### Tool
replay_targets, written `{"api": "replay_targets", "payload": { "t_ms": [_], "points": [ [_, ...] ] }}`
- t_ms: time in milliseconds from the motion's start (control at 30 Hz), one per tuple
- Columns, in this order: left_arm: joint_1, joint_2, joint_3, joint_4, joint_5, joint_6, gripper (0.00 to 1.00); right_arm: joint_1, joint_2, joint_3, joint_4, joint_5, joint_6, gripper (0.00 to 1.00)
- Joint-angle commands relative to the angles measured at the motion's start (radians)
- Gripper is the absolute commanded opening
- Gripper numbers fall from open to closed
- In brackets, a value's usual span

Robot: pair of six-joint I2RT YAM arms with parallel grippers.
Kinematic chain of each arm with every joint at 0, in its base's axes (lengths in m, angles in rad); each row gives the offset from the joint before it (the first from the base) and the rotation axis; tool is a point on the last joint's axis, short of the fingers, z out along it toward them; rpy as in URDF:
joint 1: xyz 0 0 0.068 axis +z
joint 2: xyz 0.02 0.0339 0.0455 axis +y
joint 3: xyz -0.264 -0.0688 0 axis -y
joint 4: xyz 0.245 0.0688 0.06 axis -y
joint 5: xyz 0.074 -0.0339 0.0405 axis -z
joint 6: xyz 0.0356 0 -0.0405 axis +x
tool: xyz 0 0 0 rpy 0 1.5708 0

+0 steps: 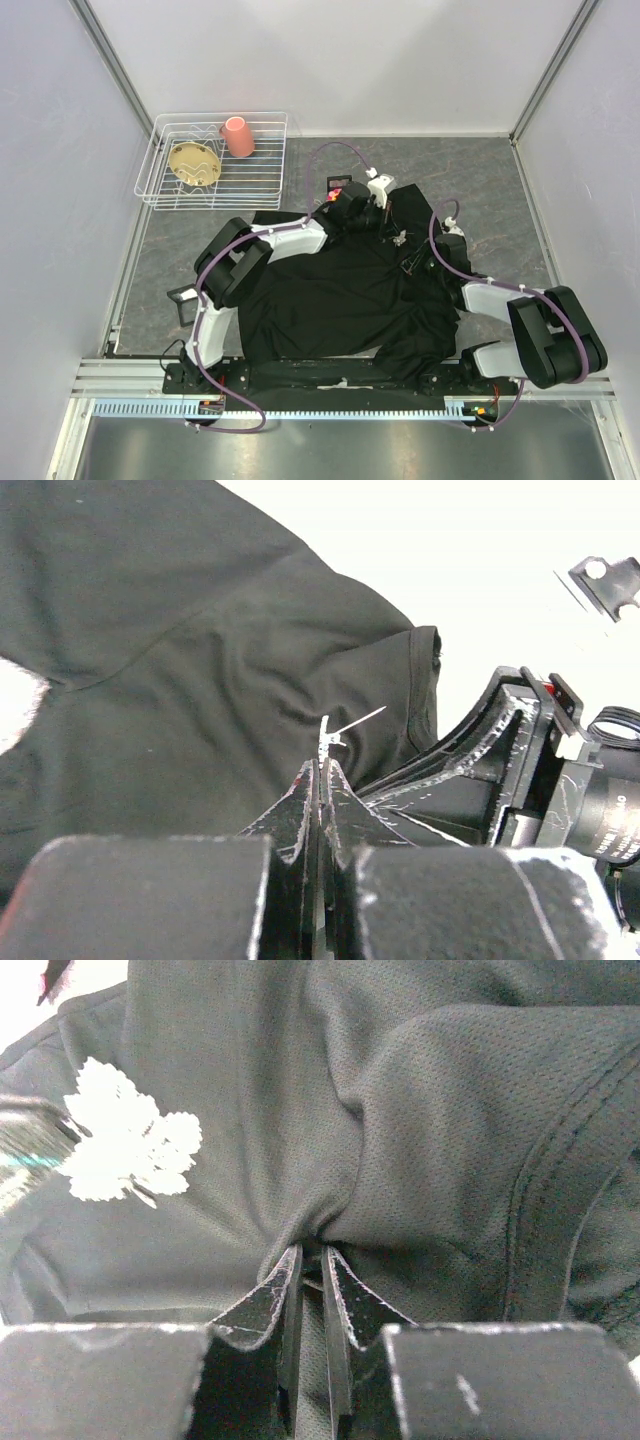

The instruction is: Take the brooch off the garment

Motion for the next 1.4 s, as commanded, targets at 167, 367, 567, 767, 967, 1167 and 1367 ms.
{"api": "replay_targets", "payload": {
  "t_ms": [167,367,567,767,967,1167,1367],
  "points": [
    [0.050,-0.332,-0.193,0.094,-0.012,-0.076,0.02,0.001,-0.132,0.098,-0.217,-0.003,-0.177,0.27],
    [0.050,-0.671,-0.481,0.243,-0.015,0.002,0.02,0.005,-0.231,0.169,-0.333,-0.109,-0.266,0.34],
    [0.047,-1.034,-0.719,0.362,0.080,0.129,0.02,0.019,-0.323,0.271,-0.467,-0.273,-0.329,0.44],
    [0.048,-1.231,-0.790,0.297,0.086,0.239,0.02,0.021,-0.396,0.365,-0.541,-0.372,-0.328,0.59],
    [0.046,-1.314,-0.745,0.213,0.178,0.329,0.02,0.021,-0.399,0.445,-0.515,-0.500,-0.262,0.62],
    [0.046,-1.342,-0.649,0.078,0.298,0.395,0.02,0.024,-0.419,0.477,-0.297,-0.688,-0.115,0.73],
    [0.046,-1.321,-0.688,0.156,0.293,0.257,0.02,0.085,-0.383,0.485,-0.032,-0.745,0.020,0.80]
  ]
}}
